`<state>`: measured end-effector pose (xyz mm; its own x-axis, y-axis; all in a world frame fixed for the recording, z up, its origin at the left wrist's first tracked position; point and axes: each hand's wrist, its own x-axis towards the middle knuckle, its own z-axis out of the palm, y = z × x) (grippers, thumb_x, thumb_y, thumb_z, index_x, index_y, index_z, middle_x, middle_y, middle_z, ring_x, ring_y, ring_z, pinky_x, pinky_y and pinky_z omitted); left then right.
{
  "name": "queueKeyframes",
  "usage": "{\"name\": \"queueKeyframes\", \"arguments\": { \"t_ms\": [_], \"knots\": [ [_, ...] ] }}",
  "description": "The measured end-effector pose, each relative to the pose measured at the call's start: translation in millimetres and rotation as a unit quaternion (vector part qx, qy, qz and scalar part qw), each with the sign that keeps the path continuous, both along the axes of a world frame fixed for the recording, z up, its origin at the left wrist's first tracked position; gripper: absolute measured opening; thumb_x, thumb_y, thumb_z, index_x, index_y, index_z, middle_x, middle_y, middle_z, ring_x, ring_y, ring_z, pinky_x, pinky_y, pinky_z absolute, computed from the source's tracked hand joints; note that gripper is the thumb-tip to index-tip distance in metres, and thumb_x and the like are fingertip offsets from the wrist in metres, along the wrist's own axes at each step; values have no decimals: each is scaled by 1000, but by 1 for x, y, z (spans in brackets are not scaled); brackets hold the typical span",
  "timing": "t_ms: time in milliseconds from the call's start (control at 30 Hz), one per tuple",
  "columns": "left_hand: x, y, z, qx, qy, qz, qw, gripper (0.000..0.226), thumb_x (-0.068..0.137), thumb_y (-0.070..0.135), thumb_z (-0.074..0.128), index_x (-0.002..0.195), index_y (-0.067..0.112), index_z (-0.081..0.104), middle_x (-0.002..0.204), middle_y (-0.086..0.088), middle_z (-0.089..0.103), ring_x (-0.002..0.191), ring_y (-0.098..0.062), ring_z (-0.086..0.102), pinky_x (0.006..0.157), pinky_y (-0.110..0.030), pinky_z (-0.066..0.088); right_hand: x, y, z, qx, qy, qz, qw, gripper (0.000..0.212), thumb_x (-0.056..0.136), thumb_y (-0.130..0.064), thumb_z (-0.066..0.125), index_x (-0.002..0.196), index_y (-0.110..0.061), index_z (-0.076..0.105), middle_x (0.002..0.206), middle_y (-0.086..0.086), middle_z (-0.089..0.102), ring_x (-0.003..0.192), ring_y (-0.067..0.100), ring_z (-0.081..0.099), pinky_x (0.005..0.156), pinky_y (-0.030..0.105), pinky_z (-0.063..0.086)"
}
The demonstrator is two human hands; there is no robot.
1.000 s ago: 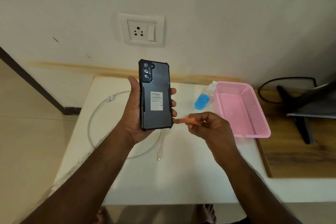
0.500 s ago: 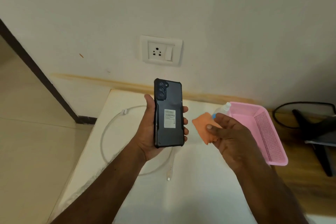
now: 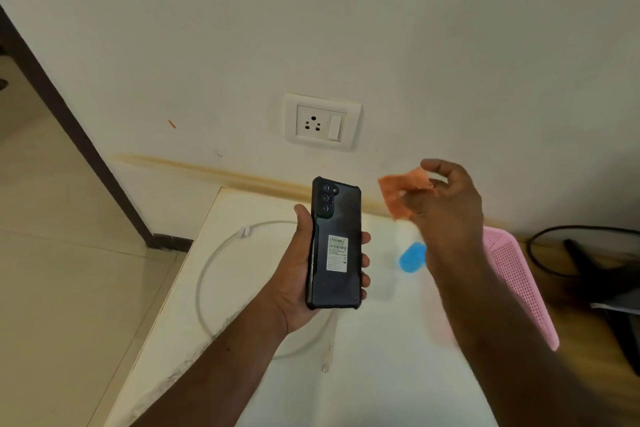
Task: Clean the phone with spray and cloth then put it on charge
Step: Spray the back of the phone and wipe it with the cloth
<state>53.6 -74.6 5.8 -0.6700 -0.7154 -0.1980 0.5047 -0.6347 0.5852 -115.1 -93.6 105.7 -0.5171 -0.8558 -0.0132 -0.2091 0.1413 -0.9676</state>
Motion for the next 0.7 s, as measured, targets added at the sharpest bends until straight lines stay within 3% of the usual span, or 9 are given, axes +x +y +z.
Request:
{"name": "queueKeyframes", "arguments": {
  "t_ms": [100,200,300,400,467,567,700],
  "knots": [
    [-2,-1,-2,4,-5,-2,1000,110,60,92,55,128,7,62,102,-18,65,82,-33,65,82,-45,54,21,0,-2,-75,123,3,990,28,80,-32,78,103,-39,63,86,-27,66,81,-5,64,66,6,46],
    [-3,0,-5,6,-12,14,1000,104,58,93,56,122,12,69,101,-18,68,83,-34,67,81,-46,56,38,5,-16,-73,156,74,982,5,88,-34,70,90,-37,72,89,-19,71,81,2,67,66,17,54],
    [-2,-2,-8,14,-23,51,998,92,59,95,52,114,24,74,103,-15,71,88,-33,68,83,-47,55,47,16,-32,-25,243,159,957,15,94,-32,61,105,-34,70,101,-15,70,88,10,66,81,34,58],
    [-2,-1,-8,14,-28,65,997,87,70,92,42,123,29,70,120,-14,68,108,-36,62,102,-56,46,50,21,-37,-44,310,167,935,27,96,-19,56,118,-32,66,109,-12,66,97,11,61,90,28,53],
    [-3,0,-7,18,-32,73,997,86,71,90,42,128,30,67,128,-13,66,115,-35,61,106,-57,42,52,23,-36,-38,330,168,928,36,96,-14,53,127,-31,61,116,-11,61,103,11,58,92,23,50],
    [-3,1,-4,17,-21,80,996,84,69,87,48,128,30,67,129,-11,68,116,-30,66,90,-51,56,59,31,-36,-23,370,190,909,42,94,-14,56,130,-36,57,122,-13,56,108,8,53,94,17,44],
    [0,2,-3,27,-8,81,996,80,73,84,42,125,29,69,125,-13,70,112,-31,68,76,-45,58,61,49,-40,-49,395,228,889,46,90,-11,64,131,-29,58,128,-8,58,117,12,52,101,21,38]
  ]
}}
